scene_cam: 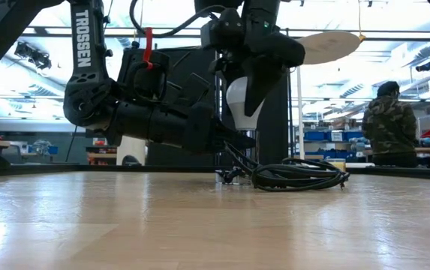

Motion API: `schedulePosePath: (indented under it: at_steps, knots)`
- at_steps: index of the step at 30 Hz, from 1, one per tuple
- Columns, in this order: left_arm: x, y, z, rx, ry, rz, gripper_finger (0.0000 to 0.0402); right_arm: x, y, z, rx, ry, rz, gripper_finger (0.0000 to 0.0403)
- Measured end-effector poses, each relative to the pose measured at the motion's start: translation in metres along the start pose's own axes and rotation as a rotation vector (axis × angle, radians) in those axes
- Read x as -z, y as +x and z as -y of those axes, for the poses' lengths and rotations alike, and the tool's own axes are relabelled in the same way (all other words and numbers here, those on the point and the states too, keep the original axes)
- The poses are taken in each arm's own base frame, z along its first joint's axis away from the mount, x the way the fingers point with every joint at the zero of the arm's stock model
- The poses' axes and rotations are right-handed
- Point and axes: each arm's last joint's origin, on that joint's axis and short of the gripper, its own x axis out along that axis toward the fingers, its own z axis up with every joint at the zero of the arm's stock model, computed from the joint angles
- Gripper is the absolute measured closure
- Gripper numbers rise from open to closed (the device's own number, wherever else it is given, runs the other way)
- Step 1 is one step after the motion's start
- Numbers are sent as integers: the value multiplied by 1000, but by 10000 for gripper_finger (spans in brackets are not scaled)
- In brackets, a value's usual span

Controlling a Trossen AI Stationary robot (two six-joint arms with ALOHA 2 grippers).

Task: Screw lightbulb
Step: Insert the white lightbulb into the silver lamp

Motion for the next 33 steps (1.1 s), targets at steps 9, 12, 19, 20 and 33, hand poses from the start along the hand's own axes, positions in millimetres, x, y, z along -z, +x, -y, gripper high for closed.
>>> schedulePosePath:
  at_steps: [9,12,19,20,33]
  knots:
    - [0,0,0,6,-2,0,211,0,0,0,-34,273,11,128]
    - [0,0,1,8,-1,-1,211,1,4,-1,-37,409,13,125]
    - [0,0,1,6,-3,-1,211,2,9,-4,-17,661,17,123]
    - [0,0,1,6,-4,-1,211,2,9,-4,-14,699,16,123]
    - [0,0,0,-4,-23,0,211,4,16,-6,54,1192,0,124]
